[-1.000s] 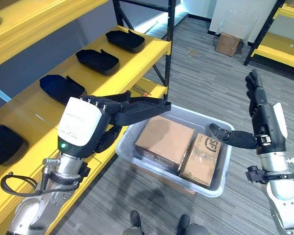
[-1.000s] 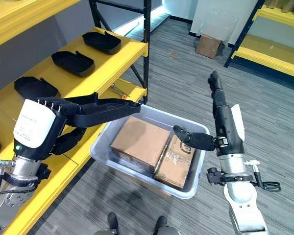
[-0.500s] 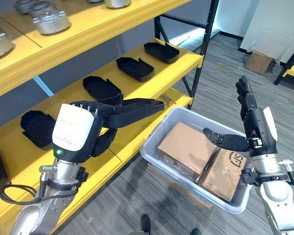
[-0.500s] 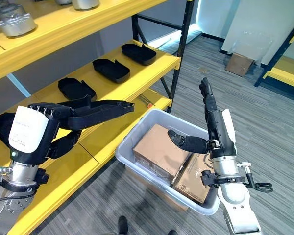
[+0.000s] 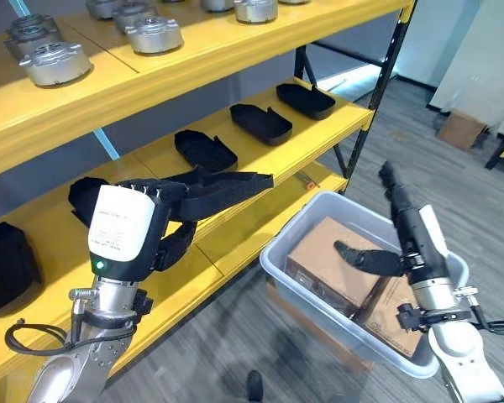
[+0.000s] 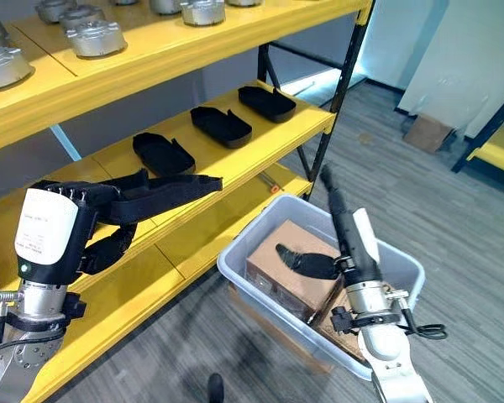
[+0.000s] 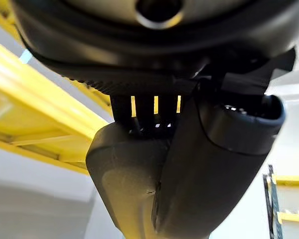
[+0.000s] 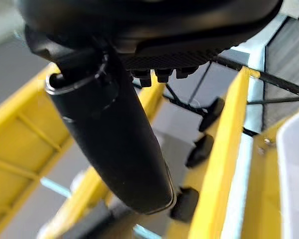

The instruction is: Move parts from the plastic box to the shelf.

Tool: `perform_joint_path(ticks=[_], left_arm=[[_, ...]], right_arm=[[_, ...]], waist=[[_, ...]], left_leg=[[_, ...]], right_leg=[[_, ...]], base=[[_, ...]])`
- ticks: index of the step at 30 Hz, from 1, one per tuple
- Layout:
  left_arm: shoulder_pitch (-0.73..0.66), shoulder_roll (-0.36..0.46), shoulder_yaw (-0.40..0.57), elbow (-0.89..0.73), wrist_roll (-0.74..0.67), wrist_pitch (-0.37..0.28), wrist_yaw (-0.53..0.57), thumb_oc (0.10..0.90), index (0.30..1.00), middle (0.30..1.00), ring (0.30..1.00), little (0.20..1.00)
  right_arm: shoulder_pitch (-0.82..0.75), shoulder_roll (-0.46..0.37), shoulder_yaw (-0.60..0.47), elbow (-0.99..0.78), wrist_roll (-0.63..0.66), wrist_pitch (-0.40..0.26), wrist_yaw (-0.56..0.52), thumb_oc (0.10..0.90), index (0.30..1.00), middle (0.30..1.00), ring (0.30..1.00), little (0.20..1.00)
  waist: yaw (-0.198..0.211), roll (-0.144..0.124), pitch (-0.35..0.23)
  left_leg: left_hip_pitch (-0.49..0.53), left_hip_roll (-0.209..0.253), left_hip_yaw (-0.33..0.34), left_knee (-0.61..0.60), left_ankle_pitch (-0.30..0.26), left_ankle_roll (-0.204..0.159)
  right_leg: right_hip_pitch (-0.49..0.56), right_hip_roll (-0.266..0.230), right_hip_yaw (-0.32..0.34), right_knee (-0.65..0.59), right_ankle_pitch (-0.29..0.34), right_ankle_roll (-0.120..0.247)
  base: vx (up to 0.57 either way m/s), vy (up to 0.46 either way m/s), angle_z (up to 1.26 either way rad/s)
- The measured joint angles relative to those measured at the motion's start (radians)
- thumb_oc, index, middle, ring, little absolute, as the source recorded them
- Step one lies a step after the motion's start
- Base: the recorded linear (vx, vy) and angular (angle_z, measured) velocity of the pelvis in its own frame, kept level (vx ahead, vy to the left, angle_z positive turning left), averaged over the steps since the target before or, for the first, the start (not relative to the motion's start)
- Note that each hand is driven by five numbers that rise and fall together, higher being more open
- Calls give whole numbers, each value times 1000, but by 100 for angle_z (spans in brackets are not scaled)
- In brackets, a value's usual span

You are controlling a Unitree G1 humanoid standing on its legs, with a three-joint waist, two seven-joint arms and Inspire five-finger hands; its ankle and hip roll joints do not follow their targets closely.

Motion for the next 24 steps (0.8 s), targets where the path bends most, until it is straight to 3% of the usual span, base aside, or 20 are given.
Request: perform_joint_path(ticks=[1,3,4,7,16,18,19,20,21,24], left_arm=[[5,-10,-12,3,-30,4,-1,400,300,300,300,300],[6,-9,-17,2,-30,3,-12,400,300,300,300,300],[7,-15,-17,2,-30,1,-15,400,300,300,300,300],[25,-77,-6,-10,-34,-4,-14,400,300,300,300,300],[35,-72,-17,-9,-52,-7,-38,400,300,300,300,300],[35,-66,-20,-10,-73,-7,-39,400,300,300,300,300],[35,-65,-20,-9,-73,-7,-39,400,300,300,300,300],[35,-55,-19,-9,-73,-6,-39,400,300,300,300,300],[34,-41,-18,-9,-73,-8,-39,400,300,300,300,300],[28,-15,-16,-2,-72,-19,-40,400,300,300,300,300]], right_arm=[[-2,-9,-10,2,1,-1,-2,900,1000,1000,1000,1000],[0,-17,-9,1,1,-1,0,900,1000,1000,1000,1000],[0,-21,-10,0,1,-1,-1,900,1000,1000,1000,1000],[1,-23,-13,0,4,-2,-12,900,1000,1000,1000,1000],[48,-48,-80,0,43,-5,-35,900,1000,1000,1000,1000],[47,-56,-79,-1,46,-7,-34,900,1000,1000,1000,1000],[48,-45,-73,0,50,-7,-34,900,1000,1000,1000,1000],[47,-42,-66,-2,50,-7,-31,900,1000,1000,1000,1000],[43,-46,-67,-7,50,-11,-30,900,1000,1000,1000,1000],[24,-39,-74,-8,53,-17,-35,900,1000,1000,1000,1000]], waist=[[-2,-8,-6],[15,28,-8],[22,44,-7],[34,75,-15],[20,114,8],[24,96,22],[24,65,39],[20,30,47],[1,11,52],[-42,6,61]], left_leg=[[-27,-11,-26,3,6,-20],[-50,18,-30,2,31,-39],[-55,34,-34,0,44,-59],[-98,60,-26,19,33,-78],[-160,41,-91,91,63,-107],[-176,32,-74,104,68,-138],[-183,25,-15,193,-21,-102],[-187,34,30,269,-87,-102],[-182,70,53,324,-129,-105],[-82,234,113,346,-157,-137]], right_leg=[[49,67,31,-160,-13,-132],[55,108,50,-233,46,-162],[66,119,45,-274,69,-162],[69,141,28,-352,118,-174],[73,130,-82,-334,98,-181],[41,91,-109,-304,86,-229],[38,56,-119,-297,90,-240],[38,32,-115,-308,97,-239],[39,15,-132,-325,119,-232],[42,10,-182,-335,131,-233]], base=[[-118,-130,40],[-161,-146,9],[-187,-156,-10],[-158,-131,-1],[-143,-48,38],[-147,-5,30],[-88,-5,30],[-88,40,48],[-57,29,49],[-56,108,44]])
